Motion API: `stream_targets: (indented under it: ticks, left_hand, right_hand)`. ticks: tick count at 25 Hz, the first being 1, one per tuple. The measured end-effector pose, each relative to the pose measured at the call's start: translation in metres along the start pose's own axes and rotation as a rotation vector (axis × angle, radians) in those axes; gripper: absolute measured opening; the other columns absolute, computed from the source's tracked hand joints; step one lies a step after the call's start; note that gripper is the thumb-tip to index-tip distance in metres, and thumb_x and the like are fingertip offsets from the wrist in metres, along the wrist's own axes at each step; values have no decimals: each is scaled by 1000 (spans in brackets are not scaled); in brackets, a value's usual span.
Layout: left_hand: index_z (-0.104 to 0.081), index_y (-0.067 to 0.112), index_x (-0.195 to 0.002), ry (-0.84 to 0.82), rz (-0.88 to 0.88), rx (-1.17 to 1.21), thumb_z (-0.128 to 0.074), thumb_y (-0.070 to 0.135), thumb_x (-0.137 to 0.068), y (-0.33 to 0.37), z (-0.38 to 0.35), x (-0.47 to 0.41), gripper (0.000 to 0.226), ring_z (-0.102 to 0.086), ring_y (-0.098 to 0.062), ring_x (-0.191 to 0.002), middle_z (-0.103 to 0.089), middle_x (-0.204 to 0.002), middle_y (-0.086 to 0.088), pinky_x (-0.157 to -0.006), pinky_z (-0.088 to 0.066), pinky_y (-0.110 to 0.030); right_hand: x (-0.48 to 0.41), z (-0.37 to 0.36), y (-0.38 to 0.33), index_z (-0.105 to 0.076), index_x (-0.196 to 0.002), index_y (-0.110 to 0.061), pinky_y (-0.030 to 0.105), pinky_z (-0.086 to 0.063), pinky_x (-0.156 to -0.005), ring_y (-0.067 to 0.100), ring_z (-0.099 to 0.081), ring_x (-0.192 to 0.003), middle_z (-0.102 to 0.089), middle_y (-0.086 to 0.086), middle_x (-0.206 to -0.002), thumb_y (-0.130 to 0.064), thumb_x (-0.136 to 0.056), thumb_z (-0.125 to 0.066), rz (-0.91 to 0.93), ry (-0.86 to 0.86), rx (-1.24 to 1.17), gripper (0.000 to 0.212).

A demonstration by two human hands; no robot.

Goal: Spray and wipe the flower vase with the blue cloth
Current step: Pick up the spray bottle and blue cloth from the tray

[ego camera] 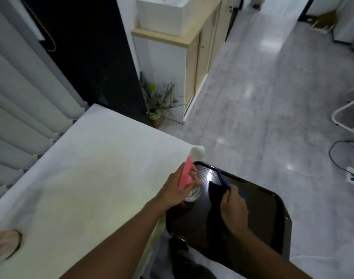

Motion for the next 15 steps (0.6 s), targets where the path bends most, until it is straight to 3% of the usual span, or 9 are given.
stream_targets:
  ticks: [2,4,7,8,10,12,15]
  left_hand:
    - [-54,29,-104,139,-36,-22,-76,35,-90,13,36,15,26,-68,6,-82,-70,-88,8,-72,-48,-7]
    - [-51,29,-96,291,-79,-73,-73,35,-92,22,75,37,24,-65,3,-71,-65,-79,8,-65,-45,-6]
    - [-51,27,-87,529,-91,-61,-70,36,-93,15,134,91,22,-61,-7,-67,-60,-73,6,-68,-47,-12]
    - [-53,26,-84,602,-72,-22,-70,37,-93,9,152,113,22,-62,-12,-66,-61,-72,4,-70,-52,-19]
    - [-59,19,-82,746,-5,83,-71,37,-93,-12,182,161,24,-64,-26,-65,-64,-70,-8,-71,-57,-36]
    - [-65,9,-86,888,75,184,-69,34,-95,-38,208,217,27,-66,-33,-65,-66,-69,-17,-72,-57,-42]
    - [-70,16,-84,1062,193,273,-66,35,-97,-80,233,292,23,-67,-17,-61,-67,-62,-3,-73,-57,-35]
  right_hand:
    - [4,-1,-54,-55,-120,-17,47,-53,-77,32,-64,-85,-68,10,-96,-19,-104,-39,87,-1,-161,23]
    - [16,-11,-112,-56,-120,-20,41,-49,-73,26,-61,-82,-63,-2,-89,-19,-104,-38,195,-31,-279,23]
    - [56,-39,-197,-55,-115,-22,33,-44,-64,17,-60,-74,-60,-10,-82,-18,-105,-36,425,-128,-350,22]
    - [73,-50,-221,-54,-115,-25,28,-43,-63,12,-59,-74,-60,-12,-82,-16,-105,-36,501,-160,-349,23]
    - [107,-78,-260,-53,-119,-24,19,-39,-61,9,-58,-73,-61,-9,-84,-12,-106,-36,621,-253,-340,24]
    - [145,-114,-291,-55,-126,-13,16,-39,-60,17,-60,-77,-65,1,-93,-13,-107,-36,708,-375,-298,27]
    - [195,-166,-316,-54,-129,-13,21,-39,-58,20,-63,-78,-69,8,-97,-15,-107,-34,781,-531,-215,30]
Point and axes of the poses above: each hand's wrist, its own x-axis away from the middle knuckle, its own z-axis out of the back of the hand, y = z × x, the point moved 5 cm from there along -x, towards the middle knuckle
